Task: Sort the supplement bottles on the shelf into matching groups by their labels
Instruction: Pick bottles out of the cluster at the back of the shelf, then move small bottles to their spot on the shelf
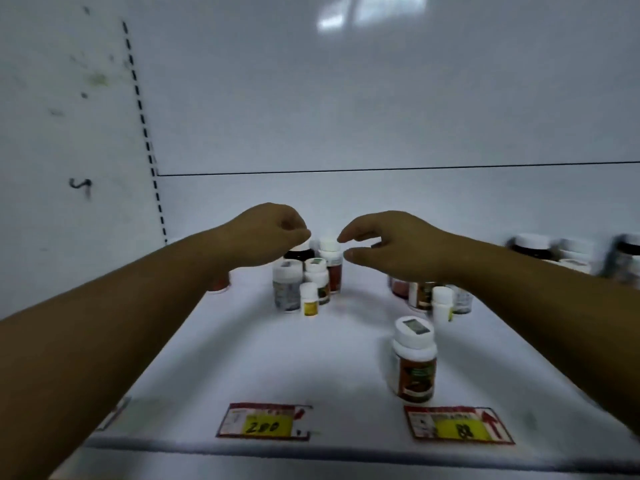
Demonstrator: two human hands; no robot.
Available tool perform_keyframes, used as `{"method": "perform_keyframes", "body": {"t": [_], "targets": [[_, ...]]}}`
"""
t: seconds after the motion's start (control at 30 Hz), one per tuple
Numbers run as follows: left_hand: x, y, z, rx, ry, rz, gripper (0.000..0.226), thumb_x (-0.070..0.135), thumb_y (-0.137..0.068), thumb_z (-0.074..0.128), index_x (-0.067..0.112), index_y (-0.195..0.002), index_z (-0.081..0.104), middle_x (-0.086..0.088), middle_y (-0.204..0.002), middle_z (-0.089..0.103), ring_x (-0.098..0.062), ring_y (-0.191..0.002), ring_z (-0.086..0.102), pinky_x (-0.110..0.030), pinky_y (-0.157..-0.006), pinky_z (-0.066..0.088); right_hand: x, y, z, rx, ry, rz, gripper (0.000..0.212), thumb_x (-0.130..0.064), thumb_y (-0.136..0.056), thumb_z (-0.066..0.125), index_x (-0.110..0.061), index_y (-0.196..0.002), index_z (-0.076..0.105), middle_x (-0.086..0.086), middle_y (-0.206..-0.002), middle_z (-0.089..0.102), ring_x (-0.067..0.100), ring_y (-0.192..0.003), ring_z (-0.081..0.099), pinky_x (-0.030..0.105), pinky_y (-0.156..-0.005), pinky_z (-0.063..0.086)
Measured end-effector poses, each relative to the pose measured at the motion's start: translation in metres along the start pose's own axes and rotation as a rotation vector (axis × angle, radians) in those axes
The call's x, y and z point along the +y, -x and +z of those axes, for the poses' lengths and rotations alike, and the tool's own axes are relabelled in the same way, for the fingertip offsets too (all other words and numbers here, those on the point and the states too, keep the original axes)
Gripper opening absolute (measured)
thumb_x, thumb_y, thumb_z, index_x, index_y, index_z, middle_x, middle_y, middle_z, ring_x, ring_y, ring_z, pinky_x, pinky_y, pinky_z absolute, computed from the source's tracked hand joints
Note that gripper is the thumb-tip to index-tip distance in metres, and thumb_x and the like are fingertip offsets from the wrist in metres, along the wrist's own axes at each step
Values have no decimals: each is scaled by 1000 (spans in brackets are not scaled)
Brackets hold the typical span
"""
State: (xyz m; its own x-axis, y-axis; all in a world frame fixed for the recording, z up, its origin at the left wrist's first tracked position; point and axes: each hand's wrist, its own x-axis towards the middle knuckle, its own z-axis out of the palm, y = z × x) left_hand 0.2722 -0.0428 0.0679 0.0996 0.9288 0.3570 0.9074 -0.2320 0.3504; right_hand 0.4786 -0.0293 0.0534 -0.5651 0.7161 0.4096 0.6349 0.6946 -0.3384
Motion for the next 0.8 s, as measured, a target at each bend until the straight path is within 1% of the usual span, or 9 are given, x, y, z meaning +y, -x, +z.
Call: {"method": "perform_keyframes", "body": {"t": [0.07,0.17,0.23,0.33,0.43,0.5,0.57,0.7,0.8], "targets": [[-37,2,-16,15,-6,-29,21,30,-91,53,20,-105,66,3,-106,66,-14,-94,58,-25,-75,42,-21,-25,17,-49,10,-33,27,-35,-86,58,-26,-111,63,-9,-118,62,8,-108,55,26,-90,45],[-91,6,-36,27,-6,-76,19,26,-90,56,20,-104,67,6,-100,64,-13,-92,59,-20,-68,42,-47,-57,40,-121,33,-76,22,-36,-86,58,-31,-106,64,-15,-106,60,-4,-87,54,13,-71,38],[-123,7,-44,34,-15,-104,19,24,-88,59,19,-104,67,5,-98,63,-13,-91,58,-20,-68,42,-61,-77,54,-158,66,-96,24,-37,-86,57,-30,-109,63,-16,-103,57,-3,-84,52,9,-70,36],[-167,9,-49,2,-34,-144,17,20,-86,62,20,-103,67,1,-102,66,-16,-93,60,-24,-75,44,-77,-107,79,-188,108,-102,28,-37,-88,56,-28,-114,61,-11,-109,59,5,-98,53,18,-82,41],[-206,11,-49,-134,-79,-169,22,23,-85,66,18,-106,66,-1,-109,66,-18,-97,60,-27,-81,47,-82,-134,111,-191,145,-90,32,-34,-89,55,-24,-119,58,-4,-121,61,12,-108,55,22,-86,41],[-227,12,-46,-225,-109,-172,39,25,-82,69,16,-119,62,0,-117,62,-15,-97,56,-26,-84,44,-81,-152,133,-171,154,-62,36,-33,-88,56,-23,-123,55,-2,-124,60,14,-110,55,24,-87,42],[-242,12,-40,-264,-78,-171,47,24,-80,71,17,-124,58,0,-121,59,-13,-96,54,-24,-85,42,-79,-170,152,-127,129,-14,39,-32,-88,57,-22,-125,52,0,-124,60,15,-109,55,25,-88,43],[-261,10,-27,-306,38,-132,40,21,-79,73,17,-117,63,-2,-119,64,-17,-101,61,-36,-96,49,-74,-203,185,-23,89,68,41,-30,-85,58,-22,-125,51,6,-122,59,22,-107,55,32,-89,44],[-269,9,-19,-308,90,-103,39,22,-78,74,19,-115,62,0,-117,64,-17,-103,60,-36,-97,49,-70,-226,205,71,111,125,49,-35,-83,59,-22,-129,47,9,-121,58,25,-103,55,32,-82,43]]}}
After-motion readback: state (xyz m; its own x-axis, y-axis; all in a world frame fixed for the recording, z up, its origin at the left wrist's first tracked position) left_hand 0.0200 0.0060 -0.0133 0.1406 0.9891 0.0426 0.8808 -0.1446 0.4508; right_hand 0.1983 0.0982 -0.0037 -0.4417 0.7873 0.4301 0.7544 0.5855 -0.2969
